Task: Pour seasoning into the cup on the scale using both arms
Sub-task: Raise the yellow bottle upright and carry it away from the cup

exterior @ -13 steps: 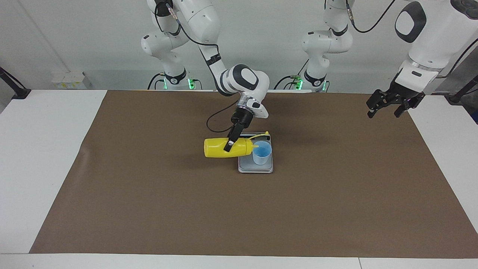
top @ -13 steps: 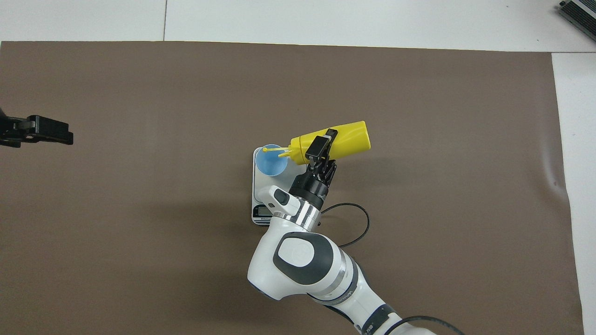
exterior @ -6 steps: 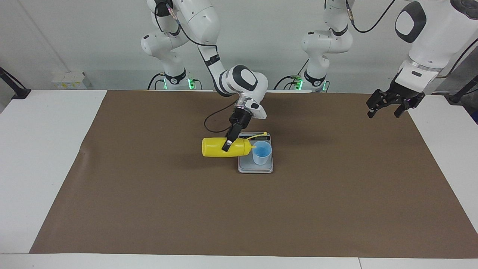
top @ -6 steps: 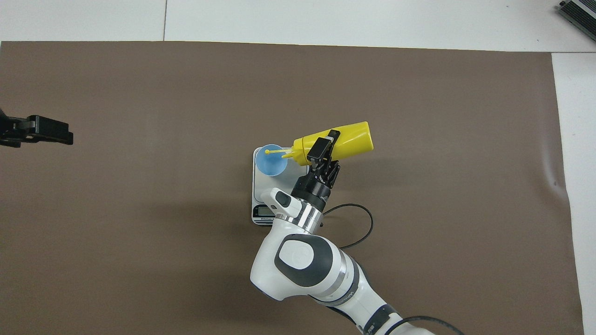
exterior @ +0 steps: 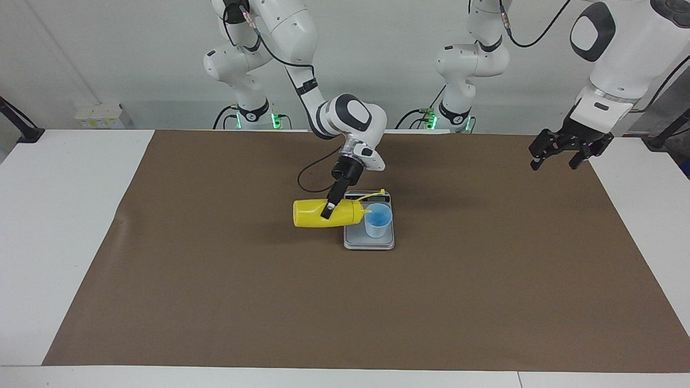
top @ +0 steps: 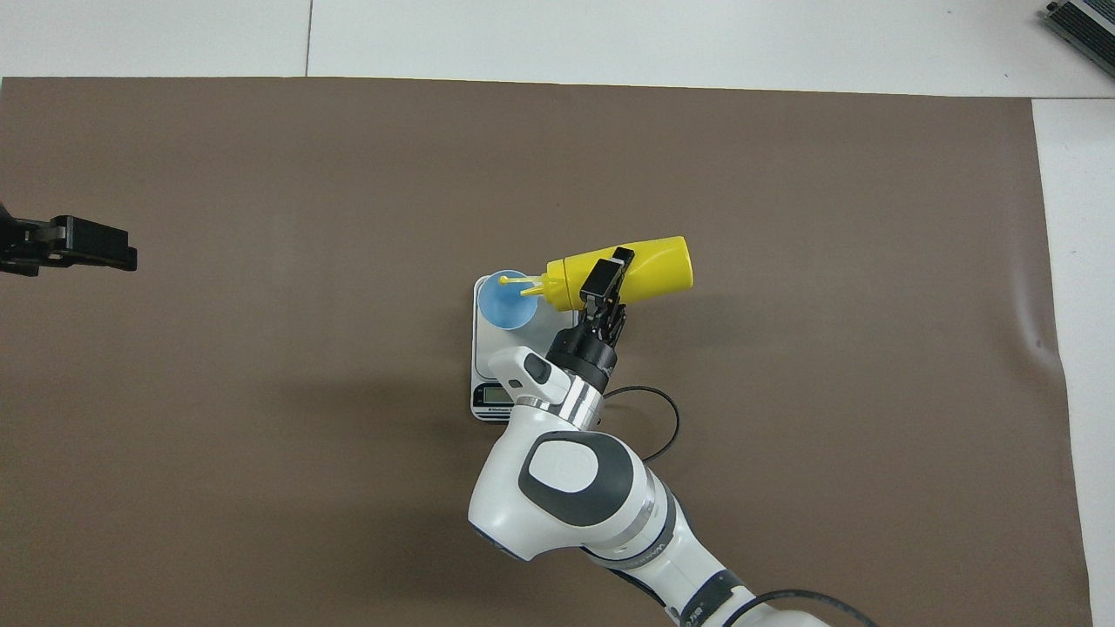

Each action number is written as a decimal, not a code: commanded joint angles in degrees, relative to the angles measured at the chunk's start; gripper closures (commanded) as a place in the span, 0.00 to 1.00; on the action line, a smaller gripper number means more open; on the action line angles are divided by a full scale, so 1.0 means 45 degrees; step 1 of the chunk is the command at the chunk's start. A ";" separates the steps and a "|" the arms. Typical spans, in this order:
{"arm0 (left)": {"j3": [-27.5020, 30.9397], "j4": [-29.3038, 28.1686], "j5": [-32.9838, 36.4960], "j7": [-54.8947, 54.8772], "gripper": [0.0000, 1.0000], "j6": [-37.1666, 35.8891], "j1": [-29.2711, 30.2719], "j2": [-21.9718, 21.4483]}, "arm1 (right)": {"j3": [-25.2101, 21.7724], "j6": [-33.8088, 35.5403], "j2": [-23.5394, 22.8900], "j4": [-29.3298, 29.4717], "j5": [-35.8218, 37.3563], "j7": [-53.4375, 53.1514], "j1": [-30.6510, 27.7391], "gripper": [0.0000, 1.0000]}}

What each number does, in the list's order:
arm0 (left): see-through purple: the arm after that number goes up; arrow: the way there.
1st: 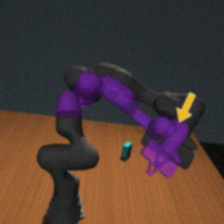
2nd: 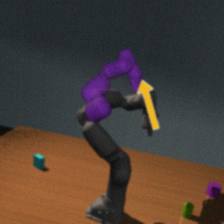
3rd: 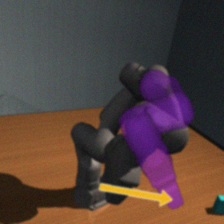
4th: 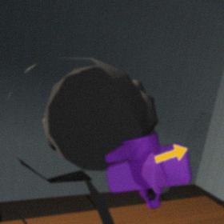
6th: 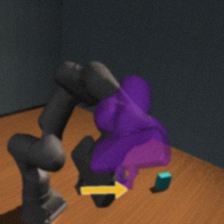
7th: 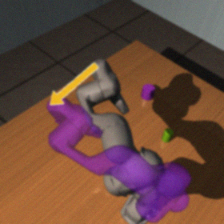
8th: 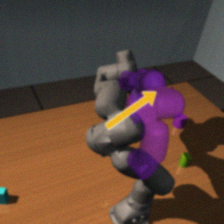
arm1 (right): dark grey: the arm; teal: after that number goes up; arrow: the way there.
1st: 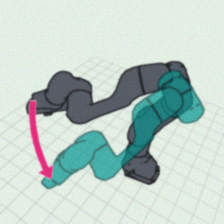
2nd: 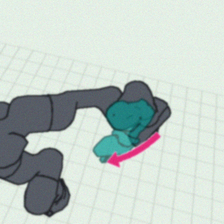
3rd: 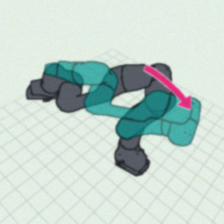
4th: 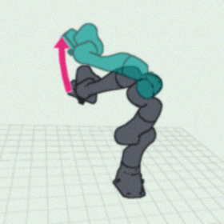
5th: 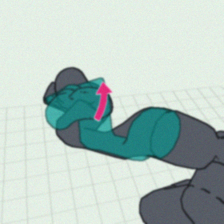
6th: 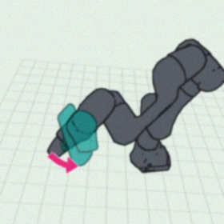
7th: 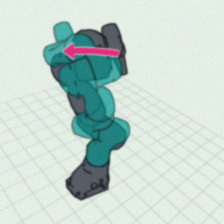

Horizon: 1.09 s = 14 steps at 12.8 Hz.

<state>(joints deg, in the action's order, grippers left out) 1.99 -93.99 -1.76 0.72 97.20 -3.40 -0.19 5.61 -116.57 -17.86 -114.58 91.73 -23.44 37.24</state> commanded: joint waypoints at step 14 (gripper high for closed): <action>0.0026 -0.0207 -0.0176 -0.0063 0.00 -0.0057 0.0032 -0.0250 | 0.0081 -1.1296 0.1783 -0.0690 -0.4720 0.0971 -0.7703 1.00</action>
<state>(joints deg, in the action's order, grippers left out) 1.99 -93.99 -1.76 0.72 97.20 -3.40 -0.20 5.34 -163.00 -10.68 -116.47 72.18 -19.40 6.48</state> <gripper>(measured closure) 0.000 0.520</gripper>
